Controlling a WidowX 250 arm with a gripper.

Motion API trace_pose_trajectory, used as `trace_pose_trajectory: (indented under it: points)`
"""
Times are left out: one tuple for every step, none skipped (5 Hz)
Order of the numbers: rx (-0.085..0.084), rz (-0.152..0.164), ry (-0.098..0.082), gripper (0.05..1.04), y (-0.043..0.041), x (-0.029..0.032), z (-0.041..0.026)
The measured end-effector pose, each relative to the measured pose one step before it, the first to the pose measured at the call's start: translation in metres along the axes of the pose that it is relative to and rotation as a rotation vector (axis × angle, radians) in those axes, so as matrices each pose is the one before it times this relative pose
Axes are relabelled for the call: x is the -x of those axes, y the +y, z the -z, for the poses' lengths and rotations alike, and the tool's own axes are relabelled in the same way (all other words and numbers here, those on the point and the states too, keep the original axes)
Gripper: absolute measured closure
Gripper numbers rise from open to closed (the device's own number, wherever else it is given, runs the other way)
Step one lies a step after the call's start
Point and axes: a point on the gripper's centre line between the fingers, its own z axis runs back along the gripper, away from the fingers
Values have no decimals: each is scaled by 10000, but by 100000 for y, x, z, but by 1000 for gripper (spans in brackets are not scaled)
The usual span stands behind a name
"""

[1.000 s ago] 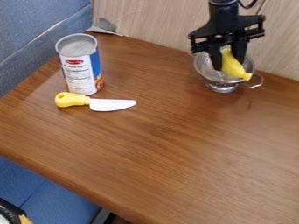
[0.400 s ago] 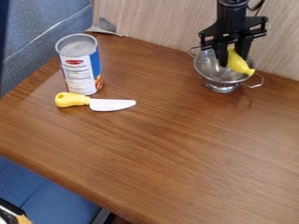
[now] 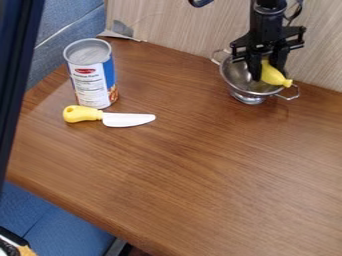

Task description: Put the banana inside the silver food strainer

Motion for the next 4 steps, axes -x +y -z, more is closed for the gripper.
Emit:
trace_pose_trajectory:
  points:
    - [-108, -59, -66, 627, 185, -105, 300]
    - [-62, -56, 222, 321, 309, 450, 463]
    - [201, -119, 255, 90, 298, 186, 11]
    - [206, 23, 121, 79, 38, 6, -954]
